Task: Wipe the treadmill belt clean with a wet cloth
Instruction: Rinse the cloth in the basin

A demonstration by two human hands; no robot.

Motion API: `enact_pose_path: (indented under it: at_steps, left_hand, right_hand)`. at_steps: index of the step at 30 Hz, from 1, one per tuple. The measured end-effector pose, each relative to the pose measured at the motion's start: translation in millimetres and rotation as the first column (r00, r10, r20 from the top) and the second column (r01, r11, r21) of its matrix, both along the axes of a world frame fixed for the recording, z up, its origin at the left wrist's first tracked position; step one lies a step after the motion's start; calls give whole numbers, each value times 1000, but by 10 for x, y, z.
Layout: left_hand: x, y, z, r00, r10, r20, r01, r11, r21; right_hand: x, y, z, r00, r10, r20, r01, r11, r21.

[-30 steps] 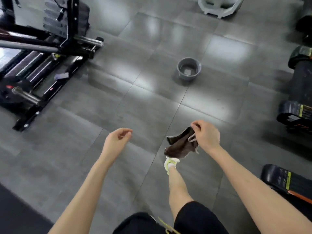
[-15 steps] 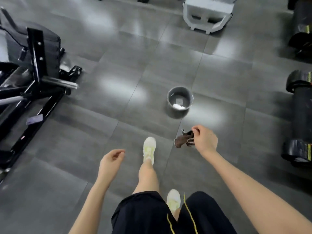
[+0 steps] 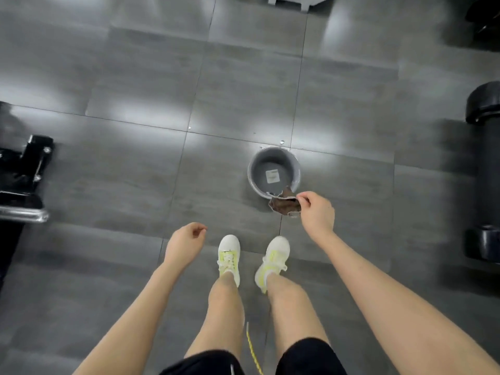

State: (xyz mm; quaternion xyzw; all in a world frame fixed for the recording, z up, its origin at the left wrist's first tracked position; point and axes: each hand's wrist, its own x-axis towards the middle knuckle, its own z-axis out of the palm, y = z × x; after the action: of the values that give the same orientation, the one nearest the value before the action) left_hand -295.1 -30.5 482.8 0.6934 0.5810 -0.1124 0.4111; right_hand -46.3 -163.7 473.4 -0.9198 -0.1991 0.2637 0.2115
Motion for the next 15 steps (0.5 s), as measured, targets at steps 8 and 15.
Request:
enact_pose_path:
  at_steps: [8,15]
  left_hand:
    - [866,572,-1135,990,138,40,-135,988,-71]
    - [1546,992,-2456,979,131,155,-118,989,-88]
  right_hand:
    - [893,774,-1083,997,-47,-58,51,995,81]
    - [1326,1056,-2443,972,-113,-206,164,954,251]
